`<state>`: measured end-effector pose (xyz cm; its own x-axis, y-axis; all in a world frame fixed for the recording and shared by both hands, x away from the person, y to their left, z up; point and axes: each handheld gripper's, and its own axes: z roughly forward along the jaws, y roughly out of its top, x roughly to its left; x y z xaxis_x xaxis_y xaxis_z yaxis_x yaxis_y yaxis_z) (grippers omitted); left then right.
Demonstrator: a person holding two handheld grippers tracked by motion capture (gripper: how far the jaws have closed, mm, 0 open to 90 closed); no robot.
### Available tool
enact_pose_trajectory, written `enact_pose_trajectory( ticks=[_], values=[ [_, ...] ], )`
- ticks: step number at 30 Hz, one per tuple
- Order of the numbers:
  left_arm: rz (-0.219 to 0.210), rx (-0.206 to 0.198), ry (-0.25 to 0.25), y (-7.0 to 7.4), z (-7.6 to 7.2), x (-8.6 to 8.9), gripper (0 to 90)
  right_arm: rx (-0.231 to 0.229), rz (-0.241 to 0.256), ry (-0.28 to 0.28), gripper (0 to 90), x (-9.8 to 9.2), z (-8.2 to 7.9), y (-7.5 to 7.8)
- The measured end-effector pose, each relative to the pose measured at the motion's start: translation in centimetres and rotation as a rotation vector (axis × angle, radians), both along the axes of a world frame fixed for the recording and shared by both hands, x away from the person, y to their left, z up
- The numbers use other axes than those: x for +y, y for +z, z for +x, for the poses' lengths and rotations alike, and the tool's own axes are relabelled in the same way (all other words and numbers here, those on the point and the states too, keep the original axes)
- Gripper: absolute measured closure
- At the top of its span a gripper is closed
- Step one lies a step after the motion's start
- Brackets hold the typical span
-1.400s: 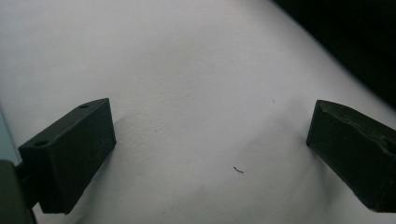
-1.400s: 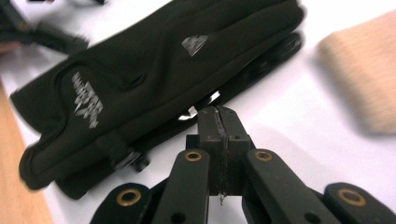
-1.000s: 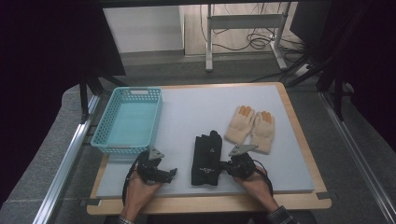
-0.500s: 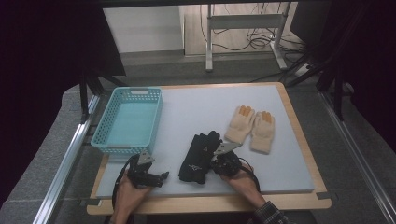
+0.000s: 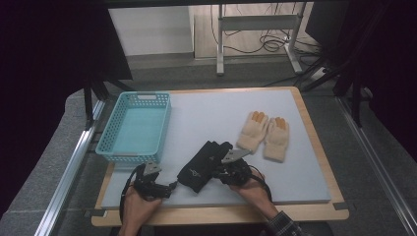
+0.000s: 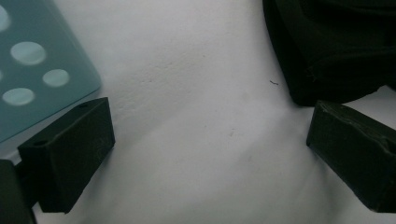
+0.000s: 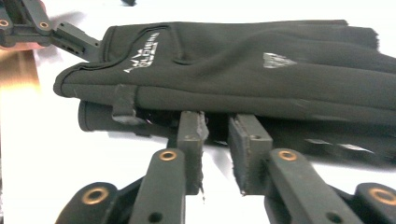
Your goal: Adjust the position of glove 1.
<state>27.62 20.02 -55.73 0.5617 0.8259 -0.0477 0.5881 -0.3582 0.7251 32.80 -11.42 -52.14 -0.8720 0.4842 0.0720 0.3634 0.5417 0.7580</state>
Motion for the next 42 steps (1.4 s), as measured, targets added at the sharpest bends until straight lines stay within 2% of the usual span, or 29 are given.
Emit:
enact_pose_trajectory(
  ticks=[4,7,9,10,18,21,25,37,42],
  values=[
    [-0.003,0.000,0.002,0.0,0.0,0.0,1.1,-0.030,-0.008,-0.066,60.7,-2.4,0.1,0.4],
    [-0.002,0.001,0.002,0.0,0.0,0.0,1.0,-0.019,0.003,-0.127,51.4,-4.6,0.4,0.4],
    [-0.002,0.003,0.001,0.0,0.0,0.0,1.0,-0.020,-0.016,-0.173,42.4,-6.6,0.6,0.2],
    [-0.002,0.003,0.001,0.0,0.0,0.0,1.0,-0.020,-0.016,-0.173,42.4,-6.6,0.6,0.2],
    [-0.002,0.004,0.000,0.0,0.0,0.0,1.0,-0.030,-0.067,-0.272,25.5,-10.6,1.1,-0.9],
    [-0.002,0.004,0.000,0.0,0.0,0.0,1.0,-0.041,-0.071,-0.287,22.3,-11.1,1.2,-1.0],
    [-0.002,0.004,0.000,0.0,0.0,0.0,1.0,-0.067,-0.113,-0.286,21.1,-10.7,1.1,-1.2],
    [0.009,0.016,-0.020,0.3,0.1,0.0,2.4,-0.069,-0.107,-0.291,20.6,-10.7,1.1,-1.2],
    [-0.016,0.020,-0.043,1.1,-0.1,-0.4,2.2,-0.069,-0.107,-0.291,20.5,-10.7,1.1,-1.2]
  ],
)
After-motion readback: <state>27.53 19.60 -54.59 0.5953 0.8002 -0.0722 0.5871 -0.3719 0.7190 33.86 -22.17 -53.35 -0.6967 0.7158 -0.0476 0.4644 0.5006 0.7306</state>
